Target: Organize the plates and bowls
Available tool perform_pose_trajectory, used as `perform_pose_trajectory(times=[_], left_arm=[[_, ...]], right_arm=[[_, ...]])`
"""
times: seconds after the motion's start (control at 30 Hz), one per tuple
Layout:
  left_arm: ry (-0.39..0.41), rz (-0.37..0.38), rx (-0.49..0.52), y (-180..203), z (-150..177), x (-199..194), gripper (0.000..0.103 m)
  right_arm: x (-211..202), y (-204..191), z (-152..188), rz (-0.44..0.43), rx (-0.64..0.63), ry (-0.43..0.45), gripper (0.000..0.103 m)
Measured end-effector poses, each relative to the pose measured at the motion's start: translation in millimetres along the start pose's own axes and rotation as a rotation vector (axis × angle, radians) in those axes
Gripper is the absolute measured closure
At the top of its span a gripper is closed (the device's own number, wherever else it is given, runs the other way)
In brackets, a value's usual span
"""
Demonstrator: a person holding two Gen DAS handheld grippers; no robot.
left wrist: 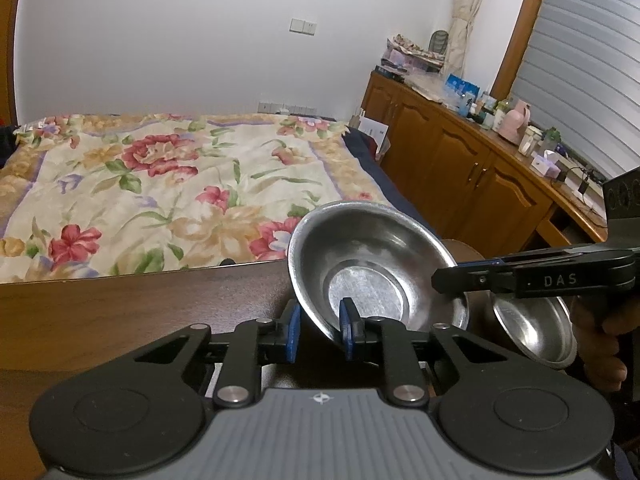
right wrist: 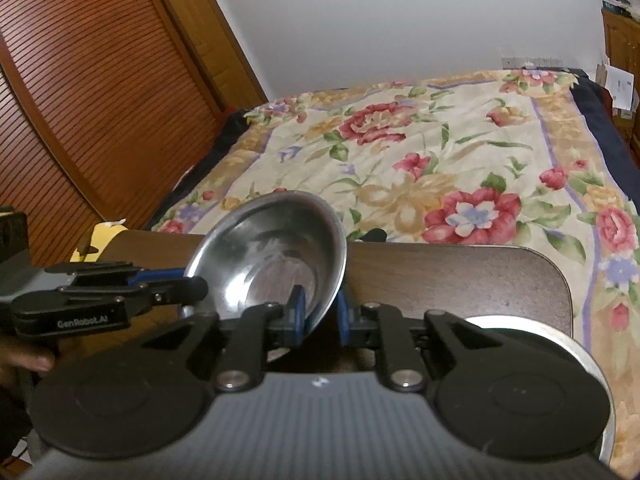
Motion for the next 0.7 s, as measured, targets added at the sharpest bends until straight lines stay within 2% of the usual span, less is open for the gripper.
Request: perform_pose_trajectory(times=[0.7], left_arm=[[0.089,0.007,0.045,19.1,12.0,-64.1,0.080]], right_arm=[[-44.8,-33.8,11.2,0.014,-0.035,0.074,0.084]])
Point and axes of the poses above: each gripper's, at about its wrist camera, not at the fingertips, and x roughly the way its jaws point, y to its right, z to its underside, the point moved 5 cm from there along x, roughly the way its jaws point, and after that the axes turned 12 degrees about -y, right-handed, at the moved point
